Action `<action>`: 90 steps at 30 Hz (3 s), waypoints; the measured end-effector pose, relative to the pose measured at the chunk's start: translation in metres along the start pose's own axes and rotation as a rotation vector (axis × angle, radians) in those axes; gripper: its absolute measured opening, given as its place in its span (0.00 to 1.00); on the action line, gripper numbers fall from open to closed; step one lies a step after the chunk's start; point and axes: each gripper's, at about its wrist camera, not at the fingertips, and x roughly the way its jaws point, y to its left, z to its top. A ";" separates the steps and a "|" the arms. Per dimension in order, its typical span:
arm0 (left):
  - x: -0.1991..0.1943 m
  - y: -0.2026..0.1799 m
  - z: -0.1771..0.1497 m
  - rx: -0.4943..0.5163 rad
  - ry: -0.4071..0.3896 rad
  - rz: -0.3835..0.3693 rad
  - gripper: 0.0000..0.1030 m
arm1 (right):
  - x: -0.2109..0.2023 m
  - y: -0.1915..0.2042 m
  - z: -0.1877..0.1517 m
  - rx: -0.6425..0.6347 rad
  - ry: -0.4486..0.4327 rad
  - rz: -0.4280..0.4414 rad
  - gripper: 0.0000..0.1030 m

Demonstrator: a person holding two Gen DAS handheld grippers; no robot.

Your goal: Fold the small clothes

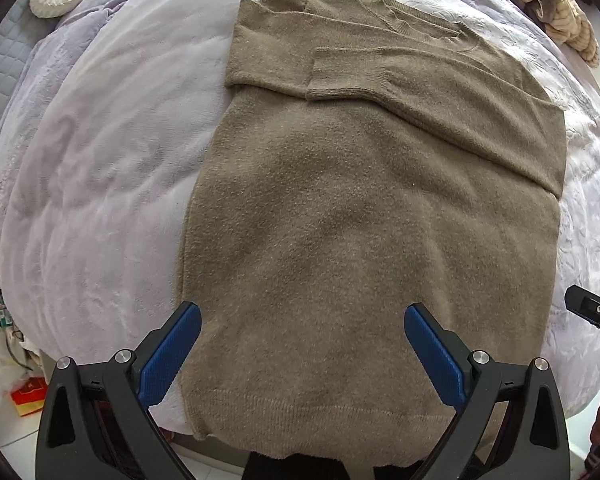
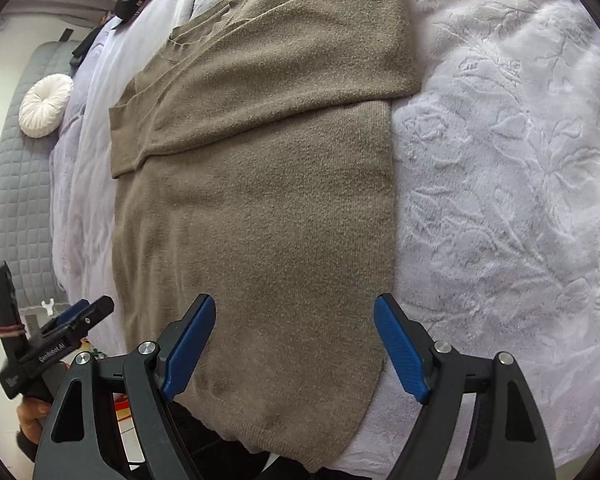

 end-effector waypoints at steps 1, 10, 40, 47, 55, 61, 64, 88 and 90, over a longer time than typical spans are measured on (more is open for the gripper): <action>-0.002 0.001 -0.002 0.001 -0.006 -0.001 0.99 | 0.000 0.000 -0.003 0.006 0.002 0.006 0.81; 0.010 0.022 -0.022 0.037 -0.008 -0.028 0.99 | 0.008 0.010 -0.036 0.050 -0.019 -0.001 0.81; 0.067 0.110 -0.103 0.007 0.086 -0.380 0.99 | 0.030 -0.030 -0.159 0.276 -0.063 0.065 0.81; 0.067 0.114 -0.094 -0.030 0.102 -0.553 0.99 | 0.035 -0.024 -0.163 0.260 -0.073 0.226 0.83; 0.074 0.120 -0.100 -0.013 0.129 -0.578 0.98 | 0.044 -0.024 -0.169 0.306 -0.093 0.283 0.83; 0.074 0.129 -0.100 -0.042 0.121 -0.590 0.85 | 0.043 -0.037 -0.174 0.365 -0.127 0.389 0.78; 0.077 0.138 -0.101 -0.057 0.130 -0.580 0.66 | 0.049 -0.044 -0.179 0.390 -0.112 0.393 0.62; -0.011 0.143 0.043 -0.141 -0.139 -0.893 0.12 | -0.025 0.013 -0.035 0.311 -0.284 0.880 0.08; -0.020 0.132 0.078 -0.118 -0.176 -0.881 0.12 | -0.029 0.017 -0.007 0.292 -0.298 0.893 0.08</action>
